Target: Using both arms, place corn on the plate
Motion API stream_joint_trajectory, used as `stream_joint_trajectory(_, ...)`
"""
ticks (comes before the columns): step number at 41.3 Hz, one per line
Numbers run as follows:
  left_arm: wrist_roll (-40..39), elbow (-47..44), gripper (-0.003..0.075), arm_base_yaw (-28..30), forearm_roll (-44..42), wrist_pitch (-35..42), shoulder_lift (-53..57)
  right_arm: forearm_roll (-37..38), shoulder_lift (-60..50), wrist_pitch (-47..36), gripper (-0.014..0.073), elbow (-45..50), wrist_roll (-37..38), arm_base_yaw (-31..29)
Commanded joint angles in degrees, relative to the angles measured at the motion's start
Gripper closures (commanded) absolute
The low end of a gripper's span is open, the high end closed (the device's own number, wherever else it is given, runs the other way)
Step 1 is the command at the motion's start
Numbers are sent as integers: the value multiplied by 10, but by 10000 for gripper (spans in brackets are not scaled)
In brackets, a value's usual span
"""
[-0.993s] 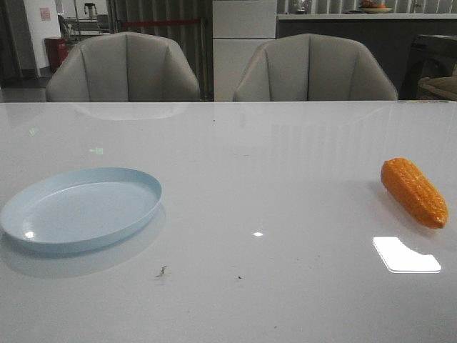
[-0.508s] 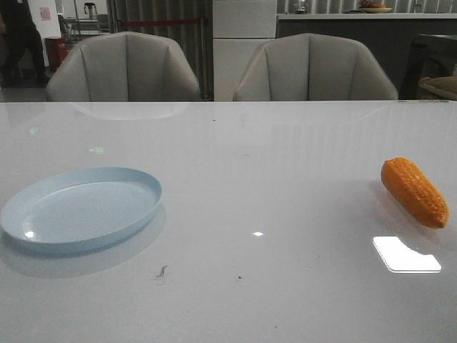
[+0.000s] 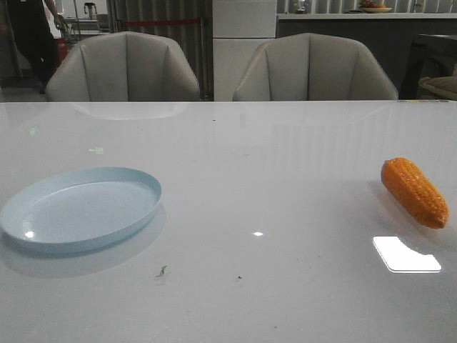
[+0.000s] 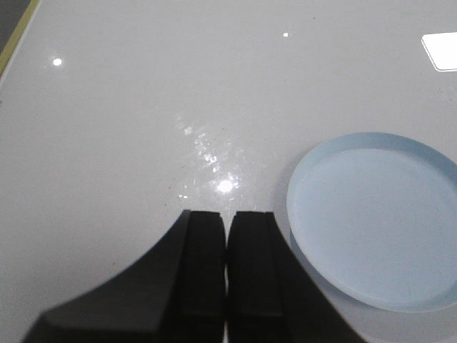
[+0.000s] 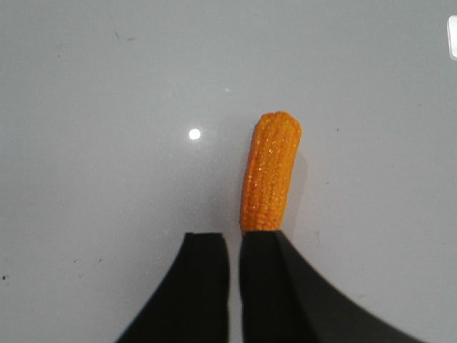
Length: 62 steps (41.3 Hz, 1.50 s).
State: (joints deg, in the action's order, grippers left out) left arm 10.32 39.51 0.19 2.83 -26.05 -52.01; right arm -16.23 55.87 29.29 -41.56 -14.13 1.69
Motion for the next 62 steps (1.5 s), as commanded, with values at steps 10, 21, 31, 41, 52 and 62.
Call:
stream_joint_trajectory(10,0,19,267,-2,8,37,-36,0,24,-23,57,-20,-1,1)
stream_joint_trajectory(21,0,21,267,-2,58,27,-79,0,32,-22,57,-20,-1,1)
stream_joint_trajectory(31,0,91,267,-2,58,-60,-172,-23,32,-17,57,-20,-1,1)
stream_joint_trajectory(41,4,188,267,-2,58,-99,-304,-32,32,-16,57,-20,-1,1)
stream_joint_trajectory(52,54,257,267,-11,60,-134,-424,-32,32,-15,57,-20,-1,1)
stream_joint_trajectory(62,94,274,267,-56,61,-126,-484,-32,32,-13,57,-20,-1,1)
